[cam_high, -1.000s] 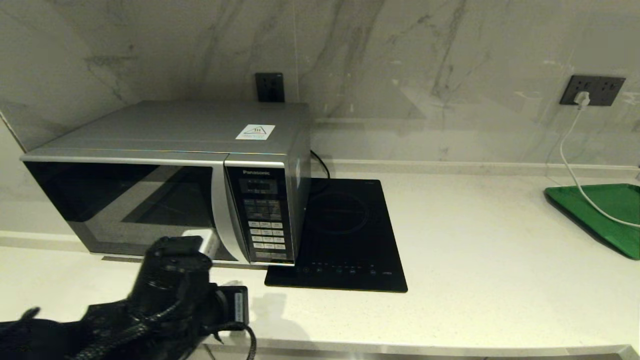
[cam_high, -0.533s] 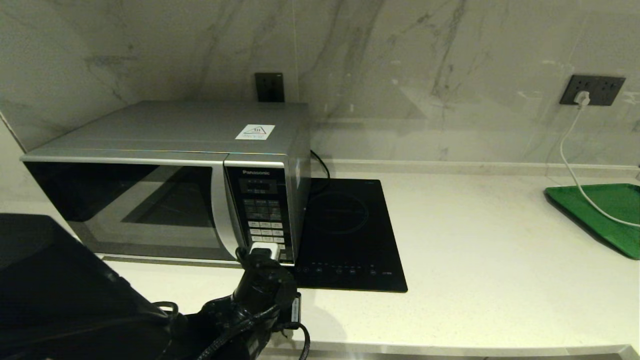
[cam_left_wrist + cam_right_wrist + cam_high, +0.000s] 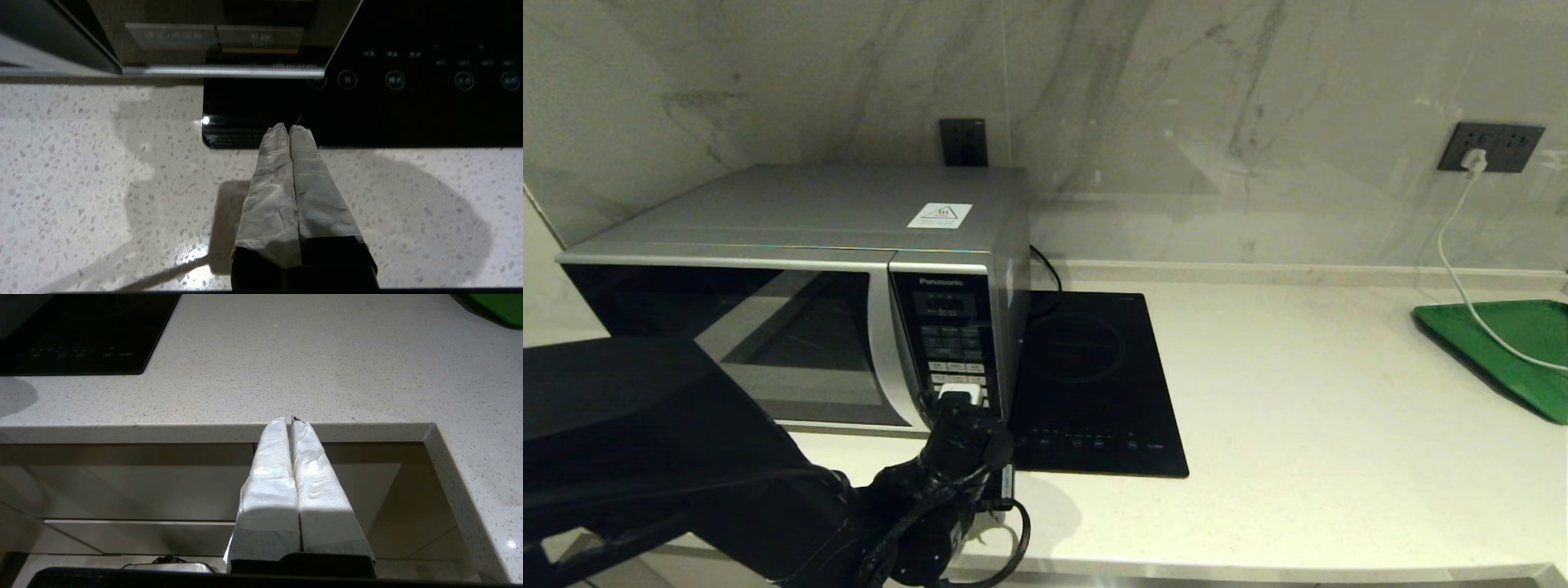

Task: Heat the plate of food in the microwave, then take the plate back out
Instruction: Open the microwave oven

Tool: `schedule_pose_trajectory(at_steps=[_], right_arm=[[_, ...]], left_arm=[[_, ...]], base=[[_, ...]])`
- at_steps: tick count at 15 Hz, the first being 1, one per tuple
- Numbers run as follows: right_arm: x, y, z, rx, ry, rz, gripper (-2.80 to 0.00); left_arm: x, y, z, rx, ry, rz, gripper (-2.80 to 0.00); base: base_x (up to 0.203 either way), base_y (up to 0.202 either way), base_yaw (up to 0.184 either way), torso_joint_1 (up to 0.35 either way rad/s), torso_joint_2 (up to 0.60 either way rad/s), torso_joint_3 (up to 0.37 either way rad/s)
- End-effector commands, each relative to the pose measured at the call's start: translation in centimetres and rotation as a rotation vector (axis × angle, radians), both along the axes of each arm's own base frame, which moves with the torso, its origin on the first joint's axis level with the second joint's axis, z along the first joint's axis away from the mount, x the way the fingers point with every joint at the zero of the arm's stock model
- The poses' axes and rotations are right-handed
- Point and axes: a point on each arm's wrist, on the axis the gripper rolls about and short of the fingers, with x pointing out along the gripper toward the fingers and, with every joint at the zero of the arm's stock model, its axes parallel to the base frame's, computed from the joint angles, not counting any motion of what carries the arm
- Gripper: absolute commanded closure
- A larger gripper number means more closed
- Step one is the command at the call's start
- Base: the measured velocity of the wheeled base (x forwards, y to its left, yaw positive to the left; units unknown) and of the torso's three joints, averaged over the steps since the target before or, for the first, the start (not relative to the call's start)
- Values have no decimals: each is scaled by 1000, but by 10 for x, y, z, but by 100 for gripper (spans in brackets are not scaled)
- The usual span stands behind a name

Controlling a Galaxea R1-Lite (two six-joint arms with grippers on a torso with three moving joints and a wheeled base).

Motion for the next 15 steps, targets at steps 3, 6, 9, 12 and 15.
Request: schedule_pose_trajectory(at_steps=[3, 6, 9, 12, 15], right_arm=[[0, 0, 0, 0, 0, 1, 0], [0, 0, 0, 0, 1, 0, 0], [0, 0, 0, 0, 1, 1, 0], [0, 0, 0, 0, 1, 1, 0], [0, 0, 0, 0, 0, 0, 0]], left_arm=[[7, -4, 5, -16, -28, 4, 0], [10, -4, 9, -18, -48, 2, 0], [17, -3, 10, -14, -75, 3, 0], [24, 3, 12, 2, -86, 19, 0], [27, 6, 12, 5, -88, 29, 0]], base=[[0, 0, 0, 0, 0, 0], [0, 0, 0, 0, 0, 0], [0, 0, 0, 0, 0, 0], [0, 0, 0, 0, 0, 0], [0, 0, 0, 0, 0, 0]])
